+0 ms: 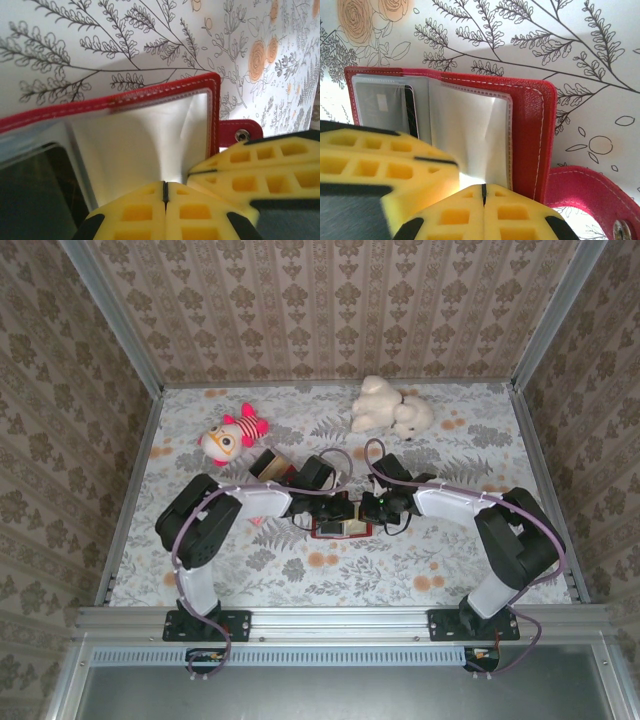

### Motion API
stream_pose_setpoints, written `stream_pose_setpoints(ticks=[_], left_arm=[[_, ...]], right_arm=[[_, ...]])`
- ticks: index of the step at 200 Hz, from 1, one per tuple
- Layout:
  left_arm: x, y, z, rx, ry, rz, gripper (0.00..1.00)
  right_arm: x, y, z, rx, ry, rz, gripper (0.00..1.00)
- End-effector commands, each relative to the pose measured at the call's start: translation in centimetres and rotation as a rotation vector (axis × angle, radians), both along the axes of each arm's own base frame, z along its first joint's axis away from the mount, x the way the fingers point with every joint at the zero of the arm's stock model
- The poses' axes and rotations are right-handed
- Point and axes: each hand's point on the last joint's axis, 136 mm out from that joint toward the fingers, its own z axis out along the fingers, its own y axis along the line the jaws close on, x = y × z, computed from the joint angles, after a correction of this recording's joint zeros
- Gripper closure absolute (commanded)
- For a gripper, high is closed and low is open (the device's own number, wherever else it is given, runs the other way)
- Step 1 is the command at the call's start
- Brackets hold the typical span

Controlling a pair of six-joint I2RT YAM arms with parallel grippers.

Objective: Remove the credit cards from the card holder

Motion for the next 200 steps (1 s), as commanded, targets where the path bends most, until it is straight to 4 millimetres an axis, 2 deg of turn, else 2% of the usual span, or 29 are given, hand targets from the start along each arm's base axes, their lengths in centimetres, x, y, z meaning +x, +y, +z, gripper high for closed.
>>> stream_pose_setpoints(ticks=[1, 23, 45, 78, 116, 131, 156, 169, 200], left_arm=[[0.3, 1.4, 2.1, 0.007, -0.038, 0.034, 0.94], [1.0, 3.8, 2.5, 0.062, -0.059, 0.088, 0.87], [1.5, 6.7, 1.9, 0.130, -0.057, 0.150, 0.80], [1.5, 9.2, 1.5, 0.176, -0.064, 0.209, 0.75], [1.3, 9.5, 1.4, 0.156, -0.074, 0.228, 0.74], [1.2, 9.3, 1.3, 0.146, -0.071, 0.228, 0.76], [1.2, 8.7, 1.7, 0.115, -0.076, 0.214, 0.78], [1.2, 8.7, 1.4, 0.123, -0.071, 0.216, 0.80], [1.2, 8.7, 0.8, 0.133, -0.070, 0.213, 0.83]], right_arm=[[0.0, -0.8, -0.5, -0.048, 0.003, -0.013, 0.95], [0.2, -1.2, -0.3, -0.070, -0.014, -0.008, 0.94], [0.4, -0.6, 0.2, -0.047, -0.027, 0.018, 0.94], [0.3, 1.9, 1.6, 0.074, -0.040, 0.089, 0.91], [-0.2, 4.5, 2.4, 0.137, -0.021, 0.126, 0.88], [-0.3, 5.1, 2.4, 0.146, -0.015, 0.117, 0.86], [0.1, 5.1, 2.1, 0.132, -0.004, 0.075, 0.83], [0.4, 4.7, 1.6, 0.101, 0.001, 0.055, 0.82], [0.8, 5.1, 1.2, 0.111, 0.008, 0.060, 0.83]])
